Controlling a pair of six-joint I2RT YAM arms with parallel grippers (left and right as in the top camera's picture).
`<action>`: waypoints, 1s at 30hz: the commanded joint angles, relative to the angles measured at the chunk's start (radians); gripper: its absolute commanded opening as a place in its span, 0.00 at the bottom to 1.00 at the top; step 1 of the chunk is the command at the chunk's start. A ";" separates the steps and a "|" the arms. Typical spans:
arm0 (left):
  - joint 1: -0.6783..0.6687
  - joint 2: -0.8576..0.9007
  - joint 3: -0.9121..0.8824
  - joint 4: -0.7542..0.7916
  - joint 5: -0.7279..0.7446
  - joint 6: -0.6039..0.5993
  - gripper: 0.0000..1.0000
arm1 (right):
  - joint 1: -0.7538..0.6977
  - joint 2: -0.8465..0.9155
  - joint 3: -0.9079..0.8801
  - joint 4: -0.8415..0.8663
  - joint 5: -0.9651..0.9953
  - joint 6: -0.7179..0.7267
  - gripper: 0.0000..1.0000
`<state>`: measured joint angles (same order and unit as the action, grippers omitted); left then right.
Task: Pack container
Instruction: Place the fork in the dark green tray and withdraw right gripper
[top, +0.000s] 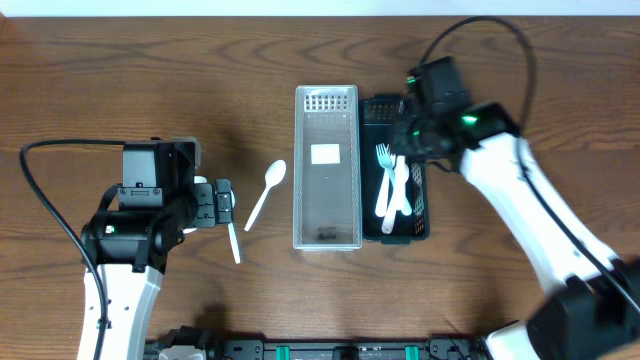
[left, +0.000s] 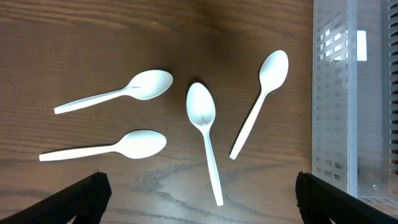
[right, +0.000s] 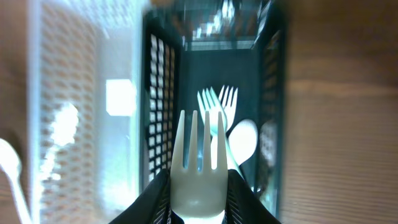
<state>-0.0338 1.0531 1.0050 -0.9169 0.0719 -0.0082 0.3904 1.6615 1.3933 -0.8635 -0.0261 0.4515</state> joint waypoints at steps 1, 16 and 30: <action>0.001 0.002 0.016 -0.003 0.000 -0.014 0.97 | 0.017 0.087 0.003 -0.004 0.029 -0.019 0.08; 0.001 -0.004 0.017 -0.008 0.000 -0.024 0.98 | 0.000 0.095 0.132 -0.082 0.030 -0.160 0.56; -0.214 0.032 0.148 -0.036 -0.037 -0.004 0.98 | -0.360 -0.087 0.360 -0.330 0.063 -0.200 0.89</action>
<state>-0.1925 1.0397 1.1263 -0.9485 0.0711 -0.0261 0.1123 1.5700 1.7550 -1.1576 0.0227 0.2771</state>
